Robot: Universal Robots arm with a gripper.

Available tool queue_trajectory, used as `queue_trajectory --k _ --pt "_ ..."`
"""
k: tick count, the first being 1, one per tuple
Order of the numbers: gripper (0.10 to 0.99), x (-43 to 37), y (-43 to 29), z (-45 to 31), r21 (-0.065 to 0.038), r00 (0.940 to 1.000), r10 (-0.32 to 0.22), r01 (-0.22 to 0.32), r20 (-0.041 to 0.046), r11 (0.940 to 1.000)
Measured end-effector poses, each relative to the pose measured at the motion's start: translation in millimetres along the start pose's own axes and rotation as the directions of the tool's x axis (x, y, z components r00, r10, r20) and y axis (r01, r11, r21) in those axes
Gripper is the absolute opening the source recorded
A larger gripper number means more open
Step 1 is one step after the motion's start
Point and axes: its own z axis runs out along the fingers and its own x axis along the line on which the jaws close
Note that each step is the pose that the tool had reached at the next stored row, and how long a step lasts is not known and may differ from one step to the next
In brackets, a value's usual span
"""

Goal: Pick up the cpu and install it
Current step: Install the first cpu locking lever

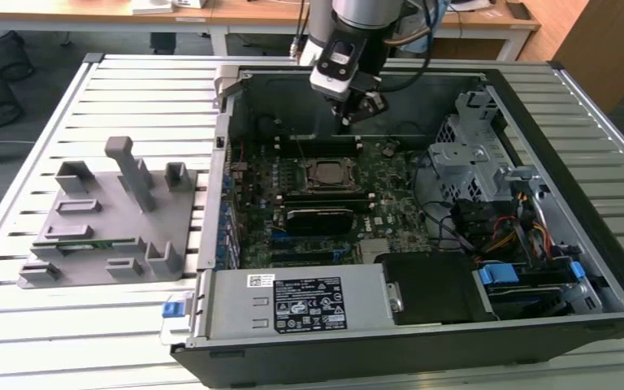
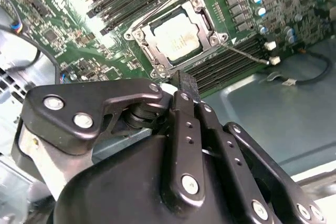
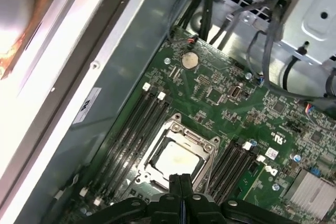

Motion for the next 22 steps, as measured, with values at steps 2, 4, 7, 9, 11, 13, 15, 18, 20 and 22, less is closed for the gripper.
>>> queue_trajectory --k 2,4,7,9,11,13,15,18,20,22 --pt "0.106 0.0 0.0 0.0 0.001 0.9995 -0.03 0.03 0.0002 0.9995" --pt "0.106 0.0 0.0 0.1 0.003 0.9982 -0.059 0.059 0.0003 0.9982" --pt "0.106 0.0 0.0 0.1 0.004 0.9945 -0.105 0.105 0.0004 0.9945" --pt "0.106 0.0 0.0 0.1 0.006 0.9906 -0.137 0.137 0.0004 0.9906" --pt "0.106 0.0 0.0 0.2 0.007 0.9858 -0.168 0.168 0.0005 0.9858" --pt "0.106 0.0 0.0 0.2 0.009 0.9795 -0.201 0.201 0.0004 0.9795" --pt "0.106 0.0 0.0 0.3 0.01 0.9723 -0.234 0.234 0.0003 0.9722" --pt "0.106 0.0 0.0 0.5 0.012 0.9589 -0.284 0.284 0.0001 0.9588" --pt "0.106 0.0 0.0 0.5 0.014 0.9479 -0.319 0.319 -0.0002 0.9478" --pt "0.106 0.0 0.0 0.6 0.016 0.9359 -0.352 0.352 -0.0005 0.9358"
